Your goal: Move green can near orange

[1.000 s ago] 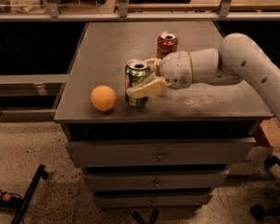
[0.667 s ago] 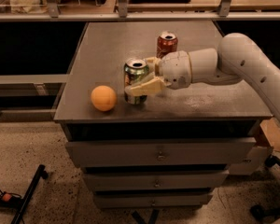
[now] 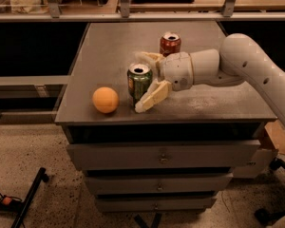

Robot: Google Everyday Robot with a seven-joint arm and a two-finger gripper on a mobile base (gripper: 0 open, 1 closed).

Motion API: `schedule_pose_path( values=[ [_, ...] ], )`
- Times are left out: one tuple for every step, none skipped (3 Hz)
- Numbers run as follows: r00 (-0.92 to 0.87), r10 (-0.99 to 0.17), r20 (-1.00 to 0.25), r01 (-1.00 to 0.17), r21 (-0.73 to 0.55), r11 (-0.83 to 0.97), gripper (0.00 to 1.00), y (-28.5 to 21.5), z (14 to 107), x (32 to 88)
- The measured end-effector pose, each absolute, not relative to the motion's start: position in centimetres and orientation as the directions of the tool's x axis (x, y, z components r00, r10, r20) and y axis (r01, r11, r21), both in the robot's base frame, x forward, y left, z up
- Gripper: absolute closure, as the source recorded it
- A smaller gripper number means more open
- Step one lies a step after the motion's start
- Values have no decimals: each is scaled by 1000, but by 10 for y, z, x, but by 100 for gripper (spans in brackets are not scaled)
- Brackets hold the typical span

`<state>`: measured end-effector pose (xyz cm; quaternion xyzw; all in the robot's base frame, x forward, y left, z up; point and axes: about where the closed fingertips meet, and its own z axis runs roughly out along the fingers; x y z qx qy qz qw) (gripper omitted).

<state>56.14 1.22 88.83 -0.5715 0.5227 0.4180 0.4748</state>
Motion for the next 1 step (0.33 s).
schedule_pose_path(
  values=[
    [104, -201, -974, -994, -106, -3, 0, 12, 888, 561]
  ],
)
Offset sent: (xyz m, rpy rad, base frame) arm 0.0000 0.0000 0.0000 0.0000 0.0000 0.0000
